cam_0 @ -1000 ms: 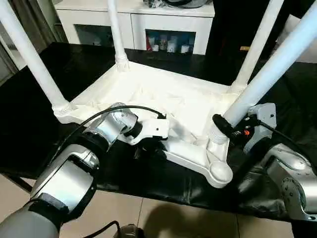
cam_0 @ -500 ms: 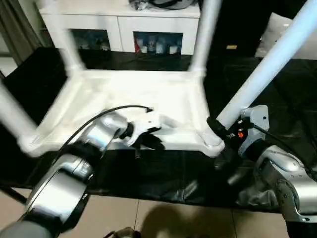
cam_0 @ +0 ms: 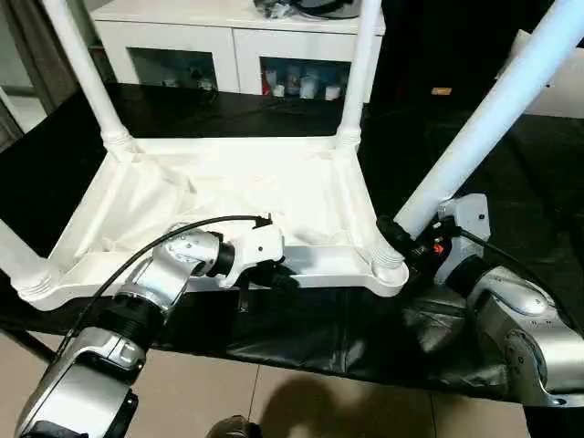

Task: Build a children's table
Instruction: Move table base, then insert table leg to table base

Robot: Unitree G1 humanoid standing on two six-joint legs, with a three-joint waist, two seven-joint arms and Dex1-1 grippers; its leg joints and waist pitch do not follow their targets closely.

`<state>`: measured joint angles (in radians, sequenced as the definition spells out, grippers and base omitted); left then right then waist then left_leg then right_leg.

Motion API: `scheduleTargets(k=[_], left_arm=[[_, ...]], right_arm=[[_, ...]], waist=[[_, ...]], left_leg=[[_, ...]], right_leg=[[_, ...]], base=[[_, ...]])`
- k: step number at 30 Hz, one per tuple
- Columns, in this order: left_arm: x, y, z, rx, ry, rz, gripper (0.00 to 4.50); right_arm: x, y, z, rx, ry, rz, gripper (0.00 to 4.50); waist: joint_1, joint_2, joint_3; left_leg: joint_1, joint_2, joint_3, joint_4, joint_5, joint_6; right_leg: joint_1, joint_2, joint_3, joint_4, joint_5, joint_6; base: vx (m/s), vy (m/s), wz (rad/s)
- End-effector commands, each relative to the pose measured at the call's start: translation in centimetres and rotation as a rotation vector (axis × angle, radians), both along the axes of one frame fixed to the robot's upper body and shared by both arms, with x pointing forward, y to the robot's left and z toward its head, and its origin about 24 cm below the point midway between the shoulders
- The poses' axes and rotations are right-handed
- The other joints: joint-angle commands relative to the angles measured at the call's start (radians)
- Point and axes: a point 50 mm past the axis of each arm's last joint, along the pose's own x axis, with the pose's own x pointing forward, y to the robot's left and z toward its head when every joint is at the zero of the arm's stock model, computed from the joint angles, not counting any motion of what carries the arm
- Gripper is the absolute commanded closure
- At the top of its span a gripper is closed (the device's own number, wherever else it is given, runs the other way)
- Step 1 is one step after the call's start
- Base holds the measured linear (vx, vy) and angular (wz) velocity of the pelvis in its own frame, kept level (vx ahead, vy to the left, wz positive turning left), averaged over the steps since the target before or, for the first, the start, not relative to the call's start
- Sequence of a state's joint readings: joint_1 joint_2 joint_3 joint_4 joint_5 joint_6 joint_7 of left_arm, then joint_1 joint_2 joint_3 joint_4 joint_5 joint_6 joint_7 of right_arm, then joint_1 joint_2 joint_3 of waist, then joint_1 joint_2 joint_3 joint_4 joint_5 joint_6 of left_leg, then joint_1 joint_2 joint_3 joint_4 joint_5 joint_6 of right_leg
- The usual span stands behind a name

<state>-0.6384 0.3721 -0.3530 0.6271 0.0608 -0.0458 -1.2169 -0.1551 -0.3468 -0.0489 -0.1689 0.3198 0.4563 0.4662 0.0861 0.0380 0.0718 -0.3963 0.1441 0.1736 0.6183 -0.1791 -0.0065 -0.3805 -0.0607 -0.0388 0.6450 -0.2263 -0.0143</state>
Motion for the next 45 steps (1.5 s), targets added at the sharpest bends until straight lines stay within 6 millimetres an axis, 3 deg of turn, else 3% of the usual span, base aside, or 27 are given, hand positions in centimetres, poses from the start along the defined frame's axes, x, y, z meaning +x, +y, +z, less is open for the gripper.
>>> scheduleTargets(k=[1, 5, 11, 12, 13, 14, 16, 18, 25, 27, 31, 32, 41, 42, 45], left_arm=[[0.4, -0.2, 1.2, -0.109, -0.006, 0.034, 3.94], [0.1, -1.1, 1.7, -0.147, 0.028, 0.007, 3.70], [0.3, -2.6, 1.1, -0.150, 0.010, 0.026, 3.11], [0.3, -2.8, 1.0, -0.146, 0.011, 0.026, 3.06], [0.3, -3.0, 0.9, -0.145, 0.012, 0.027, 3.06], [0.3, -3.4, 0.5, -0.126, 0.011, 0.030, 2.90], [0.3, -3.5, 0.3, -0.114, 0.012, 0.031, 2.90], [0.4, -3.7, 0.0, -0.101, 0.010, 0.037, 2.85], [0.6, -2.9, -0.8, -0.018, 0.021, 0.043, 2.82], [0.6, -2.8, -0.8, -0.014, 0.025, 0.045, 3.17], [0.4, -2.6, -1.0, -0.024, 0.059, 0.036, 3.24], [0.3, -2.4, -1.1, -0.015, 0.071, 0.022, 3.53], [0.1, -2.2, -1.2, -0.015, 0.080, 0.014, 4.17], [0.1, -2.1, -1.4, 0.002, 0.076, 0.009, 4.40], [0.1, -1.7, -1.5, 0.016, 0.072, 0.013, 4.49]], right_arm=[[0.2, -0.1, 0.5, -0.004, -0.022, 0.000, 2.63], [0.2, -0.2, 0.4, -0.006, -0.020, -0.004, 2.63], [0.2, 0.0, 0.6, -0.002, -0.026, -0.006, 2.63], [0.1, 0.0, 0.6, -0.001, -0.027, -0.007, 2.63], [0.1, 0.0, 0.6, -0.001, -0.027, -0.007, 2.63], [0.0, 0.1, 0.5, 0.003, -0.026, -0.011, 2.63], [-0.1, 0.2, 0.4, 0.005, -0.025, -0.012, 2.63], [-0.2, 0.2, 0.4, 0.007, -0.023, -0.014, 2.63], [-0.3, 0.4, 0.2, 0.014, -0.021, -0.018, 2.63], [-0.3, 0.4, 0.2, 0.015, -0.021, -0.018, 2.63], [-0.3, 0.5, 0.2, 0.018, -0.020, -0.018, 2.63], [-0.3, 0.5, 0.2, 0.019, -0.019, -0.018, 2.63], [-0.1, 0.5, 0.0, 0.031, -0.005, -0.011, 2.63], [-0.1, 0.7, 0.1, 0.061, 0.011, 0.009, 2.63], [-0.1, 1.1, 0.3, 0.108, 0.049, 0.077, 2.63]], waist=[[0.002, -0.017, -0.071], [0.007, -0.017, -0.074], [0.008, -0.014, -0.073], [0.010, -0.007, -0.073], [0.008, -0.012, -0.074], [0.009, -0.003, -0.074], [0.007, -0.009, -0.074], [0.006, -0.004, -0.073], [0.007, -0.004, -0.073], [0.007, -0.003, -0.073], [0.007, -0.003, -0.072], [0.007, -0.002, -0.072], [0.006, -0.002, -0.071], [0.006, -0.003, -0.070], [0.005, 0.000, -0.070]], left_leg=[[0.027, 0.087, -0.034, -0.086, -0.215, 0.000], [0.026, 0.088, -0.032, -0.083, -0.188, 0.014], [0.024, 0.087, -0.034, -0.083, -0.203, 0.011], [0.024, 0.086, -0.035, -0.083, -0.204, 0.009], [0.024, 0.088, -0.036, -0.084, -0.206, 0.009], [0.024, 0.088, -0.037, -0.084, -0.207, 0.006], [0.024, 0.087, -0.037, -0.085, -0.212, 0.007], [0.025, 0.088, -0.038, -0.086, -0.223, 0.005], [0.026, 0.089, -0.040, -0.089, -0.244, -0.007], [0.026, 0.089, -0.040, -0.089, -0.245, -0.006], [0.025, 0.088, -0.039, -0.088, -0.245, -0.005], [0.026, 0.089, -0.040, -0.089, -0.246, -0.007], [0.026, 0.090, -0.040, -0.091, -0.261, -0.011], [0.026, 0.090, -0.041, -0.091, -0.268, -0.011], [0.028, 0.091, -0.042, -0.093, -0.280, -0.013]], right_leg=[[0.029, -0.108, 0.052, -0.090, -0.185, -0.211], [0.029, -0.107, 0.050, -0.085, -0.119, -0.230], [0.032, -0.108, 0.051, -0.091, -0.145, -0.220], [0.032, -0.108, 0.051, -0.091, -0.144, -0.219], [0.033, -0.107, 0.051, -0.091, -0.139, -0.218], [0.032, -0.107, 0.051, -0.090, -0.130, -0.219], [0.034, -0.107, 0.051, -0.092, -0.125, -0.218], [0.033, -0.106, 0.051, -0.092, -0.127, -0.220], [0.033, -0.109, 0.052, -0.093, -0.130, -0.224], [0.033, -0.109, 0.052, -0.093, -0.131, -0.226], [0.033, -0.111, 0.053, -0.094, -0.140, -0.227], [0.033, -0.111, 0.052, -0.094, -0.143, -0.226], [0.031, -0.110, 0.053, -0.095, -0.159, -0.225], [0.030, -0.111, 0.053, -0.096, -0.172, -0.222], [0.029, -0.111, 0.054, -0.098, -0.182, -0.222]], base=[[0.000, 0.000, 0.00], [0.000, 0.000, 0.00], [0.000, 0.000, 0.00], [0.000, 0.000, 0.00], [0.000, 0.000, 0.00], [0.000, 0.000, 0.00], [0.000, 0.000, 0.00], [0.000, 0.000, 0.00], [0.000, 0.000, 0.00], [0.000, 0.000, 0.00], [0.000, 0.000, 0.00], [0.000, 0.000, 0.00], [0.000, 0.000, 0.00], [0.000, 0.000, 0.00], [0.000, 0.000, 0.00]])
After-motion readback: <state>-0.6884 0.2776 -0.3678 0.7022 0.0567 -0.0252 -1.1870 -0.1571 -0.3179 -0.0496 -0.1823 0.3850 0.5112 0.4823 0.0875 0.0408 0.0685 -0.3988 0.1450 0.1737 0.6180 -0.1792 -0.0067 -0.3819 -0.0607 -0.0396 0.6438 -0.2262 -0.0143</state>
